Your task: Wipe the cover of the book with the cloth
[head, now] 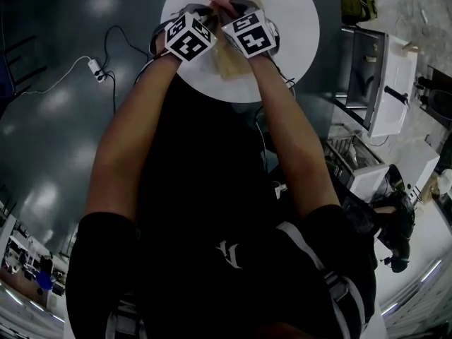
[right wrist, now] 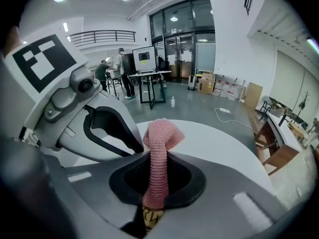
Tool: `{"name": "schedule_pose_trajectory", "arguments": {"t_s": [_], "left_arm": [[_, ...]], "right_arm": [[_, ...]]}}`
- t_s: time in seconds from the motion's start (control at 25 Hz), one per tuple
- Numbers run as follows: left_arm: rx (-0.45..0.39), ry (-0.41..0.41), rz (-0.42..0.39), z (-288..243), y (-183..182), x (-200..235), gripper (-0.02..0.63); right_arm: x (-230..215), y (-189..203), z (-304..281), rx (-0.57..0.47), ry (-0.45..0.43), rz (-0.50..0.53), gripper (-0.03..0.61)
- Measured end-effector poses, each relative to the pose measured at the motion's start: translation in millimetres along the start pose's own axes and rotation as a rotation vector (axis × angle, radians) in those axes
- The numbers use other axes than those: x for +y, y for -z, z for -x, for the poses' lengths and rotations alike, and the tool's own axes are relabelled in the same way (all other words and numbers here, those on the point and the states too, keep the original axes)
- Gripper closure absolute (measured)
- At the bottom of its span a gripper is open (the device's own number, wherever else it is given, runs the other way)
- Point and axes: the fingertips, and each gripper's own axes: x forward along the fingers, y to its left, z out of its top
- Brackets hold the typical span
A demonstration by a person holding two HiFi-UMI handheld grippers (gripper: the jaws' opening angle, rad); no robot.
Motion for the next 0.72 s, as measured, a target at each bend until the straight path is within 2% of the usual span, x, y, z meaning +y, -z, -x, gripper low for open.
{"name": "schedule_pose_trajectory", "arguments": {"t_s": [0.36,0.72], "left_arm": [[0.001,0.005,0.001,0.3,3.2,0.2,0.561],[-0.004,0.01,0.001,2.3,3.3,0.3,0.561]], "right_arm": [[31.7,29.6,26.4,-0.01,-0.018,0.012,0.545],[85.8,91.5,71.9,0.025,-0.046,0.004,0.545]]}}
